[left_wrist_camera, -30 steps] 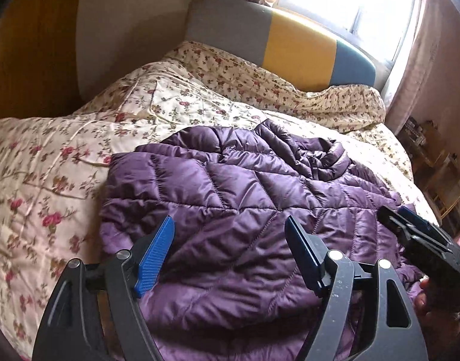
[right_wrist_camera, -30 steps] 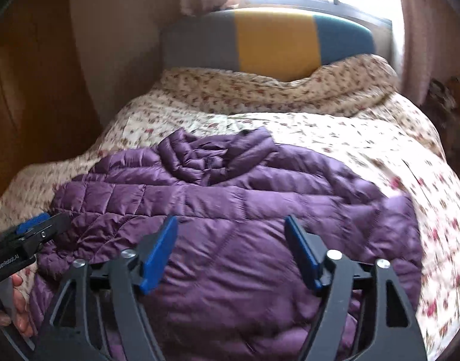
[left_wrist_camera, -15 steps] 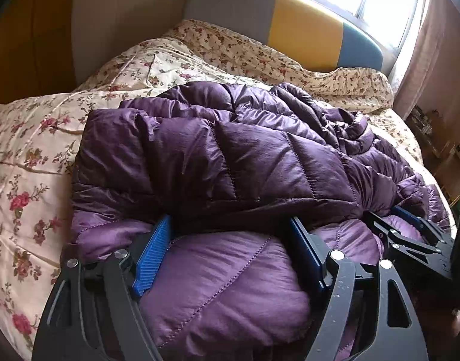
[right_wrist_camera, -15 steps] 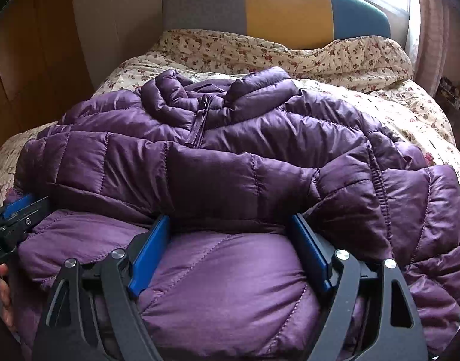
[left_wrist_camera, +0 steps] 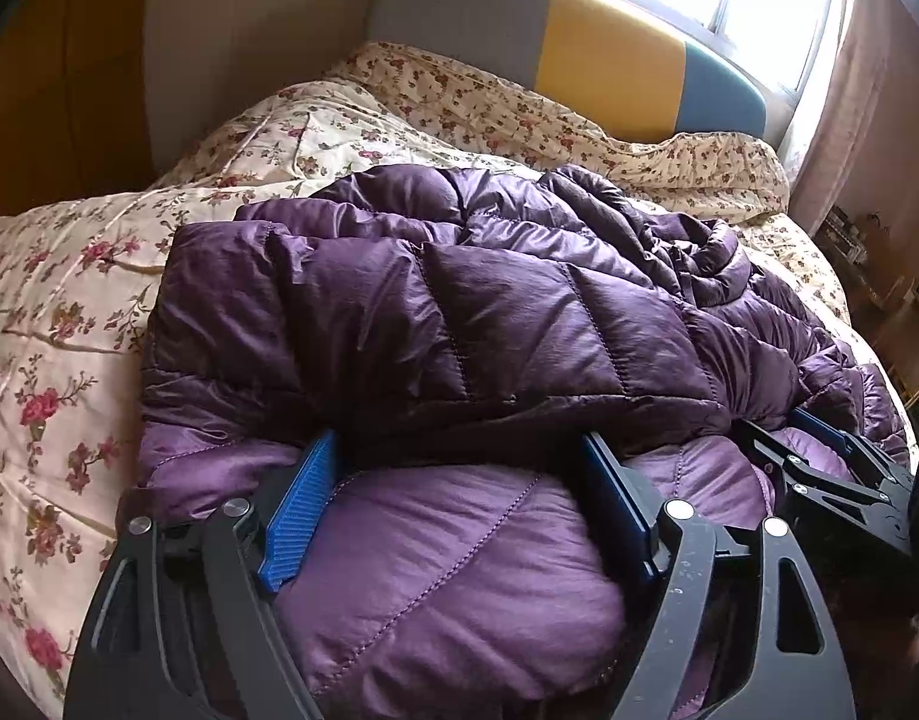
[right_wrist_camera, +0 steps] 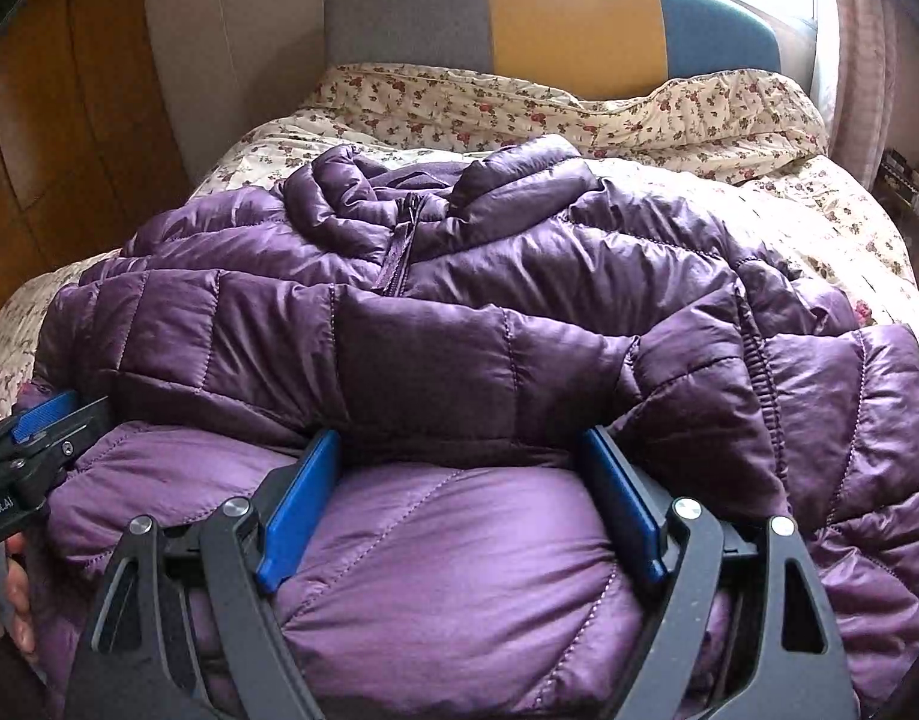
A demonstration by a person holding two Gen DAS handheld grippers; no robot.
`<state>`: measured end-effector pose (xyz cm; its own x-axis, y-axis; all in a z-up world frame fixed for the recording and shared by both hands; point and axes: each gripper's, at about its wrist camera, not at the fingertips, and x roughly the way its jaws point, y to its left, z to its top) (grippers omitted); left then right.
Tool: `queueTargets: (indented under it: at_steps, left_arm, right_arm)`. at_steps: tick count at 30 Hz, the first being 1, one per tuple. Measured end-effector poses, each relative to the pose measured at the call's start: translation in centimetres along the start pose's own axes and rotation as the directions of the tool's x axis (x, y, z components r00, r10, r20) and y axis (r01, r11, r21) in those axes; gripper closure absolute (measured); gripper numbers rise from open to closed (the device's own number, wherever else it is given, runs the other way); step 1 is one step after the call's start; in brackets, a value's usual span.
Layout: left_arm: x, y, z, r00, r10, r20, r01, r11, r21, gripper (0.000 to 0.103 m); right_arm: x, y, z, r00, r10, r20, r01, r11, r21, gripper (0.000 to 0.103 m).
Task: Fold large clothes
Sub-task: 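Press and smooth the folded jacket with both open grippers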
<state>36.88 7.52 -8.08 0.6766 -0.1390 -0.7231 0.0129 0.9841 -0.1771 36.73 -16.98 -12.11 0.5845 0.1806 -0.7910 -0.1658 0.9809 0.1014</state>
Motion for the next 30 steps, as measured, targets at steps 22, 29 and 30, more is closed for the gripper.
queueTargets:
  at_steps: [22,29,30]
  left_arm:
    - [-12.1,4.0,-5.3,0.999,-0.031,-0.027,0.031,0.999,-0.014,0.023]
    - [-16.7,5.9,-11.3,0.995,-0.072,-0.066,0.068,0.996,-0.061,0.023]
    - [-17.4,6.1,-12.4,0.994,-0.08,-0.073,0.076,0.995,-0.066,0.023]
  right_arm:
    - [-12.4,-3.6,-3.7,0.987,0.131,-0.088,-0.128,0.991,0.045,0.004]
    - [-17.2,-7.9,-10.4,0.977,0.116,-0.179,-0.101,0.991,0.091,0.004]
    - [-17.7,-8.3,-11.1,0.976,0.116,-0.186,-0.099,0.99,0.099,0.004]
